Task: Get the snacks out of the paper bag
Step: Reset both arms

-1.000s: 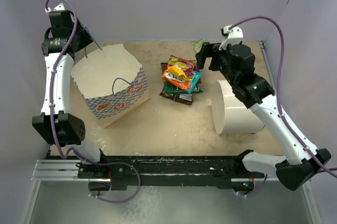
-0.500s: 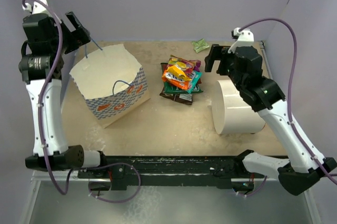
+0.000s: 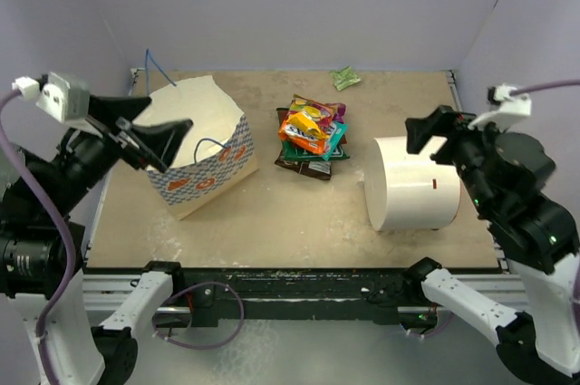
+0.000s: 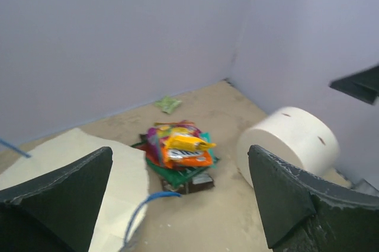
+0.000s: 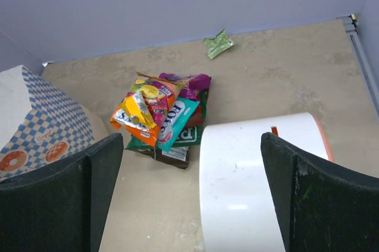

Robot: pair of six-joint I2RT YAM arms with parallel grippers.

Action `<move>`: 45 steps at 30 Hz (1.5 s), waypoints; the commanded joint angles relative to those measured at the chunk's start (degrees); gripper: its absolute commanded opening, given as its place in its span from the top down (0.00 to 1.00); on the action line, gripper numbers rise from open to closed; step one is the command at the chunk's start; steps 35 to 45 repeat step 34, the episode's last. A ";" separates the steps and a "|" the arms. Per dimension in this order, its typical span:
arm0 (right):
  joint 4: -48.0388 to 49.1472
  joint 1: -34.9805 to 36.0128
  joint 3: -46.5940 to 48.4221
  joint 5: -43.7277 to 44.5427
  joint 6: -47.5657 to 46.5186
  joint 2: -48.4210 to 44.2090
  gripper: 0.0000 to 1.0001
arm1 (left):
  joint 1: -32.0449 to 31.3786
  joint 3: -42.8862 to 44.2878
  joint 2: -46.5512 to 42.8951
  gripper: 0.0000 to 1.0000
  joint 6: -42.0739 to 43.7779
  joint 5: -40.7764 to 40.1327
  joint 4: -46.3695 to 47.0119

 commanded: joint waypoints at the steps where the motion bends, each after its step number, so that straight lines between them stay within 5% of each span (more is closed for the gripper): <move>1: -5.45 -0.01 0.24 2.00 4.04 -7.12 0.00 | -4.40 -7.20 -2.97 0.01 -2.97 11.72 3.93; 14: -3.01 0.00 -1.75 -1.75 5.83 -14.89 0.00 | -6.96 -11.62 -9.51 0.01 -9.99 -0.34 0.35; 45: -3.15 0.01 -0.83 4.00 6.98 -15.36 0.00 | -6.95 -8.33 -7.16 0.01 -6.63 -5.65 -5.65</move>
